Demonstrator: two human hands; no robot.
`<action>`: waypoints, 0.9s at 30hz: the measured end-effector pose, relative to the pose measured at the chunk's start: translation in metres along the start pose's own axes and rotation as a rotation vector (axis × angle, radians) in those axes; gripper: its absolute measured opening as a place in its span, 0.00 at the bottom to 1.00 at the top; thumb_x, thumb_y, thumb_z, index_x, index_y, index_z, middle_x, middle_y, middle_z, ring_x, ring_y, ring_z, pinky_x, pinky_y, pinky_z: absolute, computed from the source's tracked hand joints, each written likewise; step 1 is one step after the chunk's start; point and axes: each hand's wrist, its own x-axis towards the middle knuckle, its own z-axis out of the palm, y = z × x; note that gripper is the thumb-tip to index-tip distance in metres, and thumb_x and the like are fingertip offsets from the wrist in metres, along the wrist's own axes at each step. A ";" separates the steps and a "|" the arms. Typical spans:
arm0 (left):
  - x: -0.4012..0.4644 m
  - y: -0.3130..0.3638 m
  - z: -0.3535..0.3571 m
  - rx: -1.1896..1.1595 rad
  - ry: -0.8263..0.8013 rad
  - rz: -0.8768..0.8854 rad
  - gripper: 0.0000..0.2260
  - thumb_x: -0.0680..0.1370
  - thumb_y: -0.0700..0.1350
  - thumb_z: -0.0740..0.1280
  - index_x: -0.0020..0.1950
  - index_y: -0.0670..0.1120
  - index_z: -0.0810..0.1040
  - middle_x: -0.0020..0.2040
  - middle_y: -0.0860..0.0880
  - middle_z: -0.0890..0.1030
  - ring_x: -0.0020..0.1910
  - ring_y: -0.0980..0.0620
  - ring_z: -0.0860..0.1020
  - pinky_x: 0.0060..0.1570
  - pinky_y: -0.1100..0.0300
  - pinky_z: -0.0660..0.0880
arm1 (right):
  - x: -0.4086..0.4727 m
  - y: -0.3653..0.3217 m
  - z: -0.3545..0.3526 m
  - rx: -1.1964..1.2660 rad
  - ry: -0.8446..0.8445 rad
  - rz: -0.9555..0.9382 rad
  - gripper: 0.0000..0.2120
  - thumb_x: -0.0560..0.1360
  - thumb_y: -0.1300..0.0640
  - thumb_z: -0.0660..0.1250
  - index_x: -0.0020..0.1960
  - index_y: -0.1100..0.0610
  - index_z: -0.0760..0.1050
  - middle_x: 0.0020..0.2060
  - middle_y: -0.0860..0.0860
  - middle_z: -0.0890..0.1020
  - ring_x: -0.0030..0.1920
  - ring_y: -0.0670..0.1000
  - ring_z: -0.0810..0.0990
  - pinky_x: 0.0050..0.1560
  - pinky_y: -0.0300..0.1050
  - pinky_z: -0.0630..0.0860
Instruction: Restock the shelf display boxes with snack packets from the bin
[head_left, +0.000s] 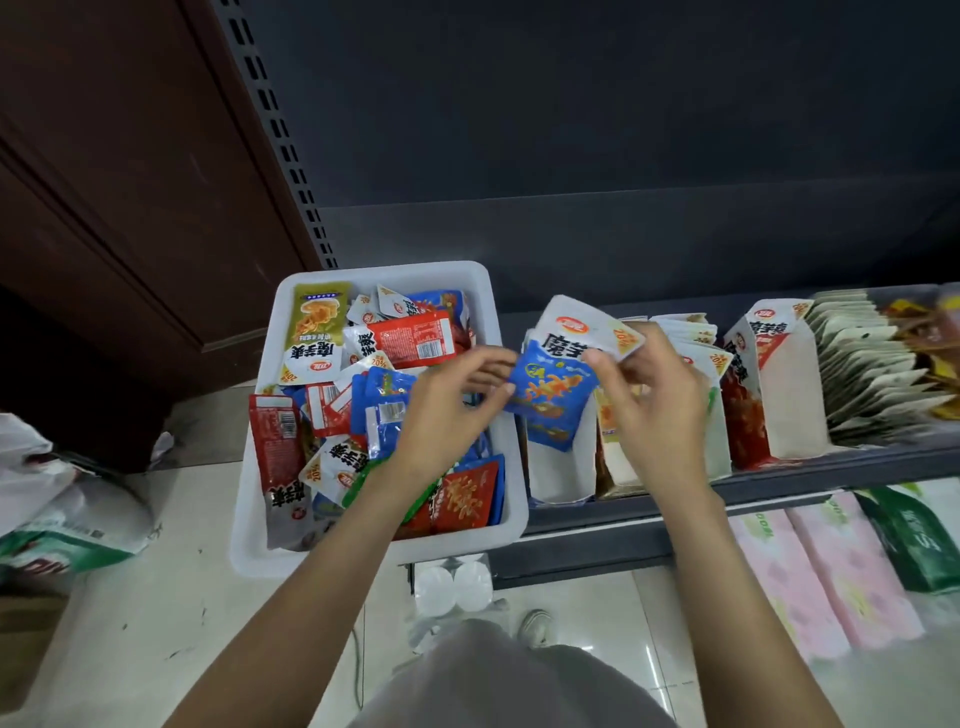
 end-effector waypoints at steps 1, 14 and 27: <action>0.004 0.002 0.007 0.037 -0.070 0.033 0.13 0.75 0.39 0.70 0.59 0.46 0.77 0.50 0.55 0.80 0.50 0.63 0.77 0.50 0.72 0.73 | -0.003 0.005 -0.008 -0.084 0.052 -0.050 0.08 0.76 0.50 0.66 0.49 0.54 0.74 0.37 0.49 0.82 0.35 0.49 0.80 0.34 0.48 0.76; 0.010 -0.032 0.033 0.378 -0.037 0.065 0.10 0.77 0.43 0.66 0.58 0.48 0.78 0.50 0.52 0.81 0.48 0.56 0.78 0.46 0.57 0.77 | -0.027 0.065 0.024 -0.244 -0.079 0.038 0.10 0.75 0.59 0.69 0.56 0.58 0.76 0.43 0.52 0.84 0.40 0.50 0.83 0.35 0.40 0.77; -0.055 -0.075 -0.029 0.463 -0.652 -0.259 0.32 0.69 0.61 0.71 0.70 0.55 0.67 0.64 0.54 0.73 0.62 0.56 0.69 0.61 0.56 0.69 | -0.046 0.007 0.058 -0.441 -0.701 -0.140 0.09 0.76 0.53 0.67 0.55 0.50 0.79 0.47 0.47 0.82 0.51 0.50 0.77 0.47 0.44 0.73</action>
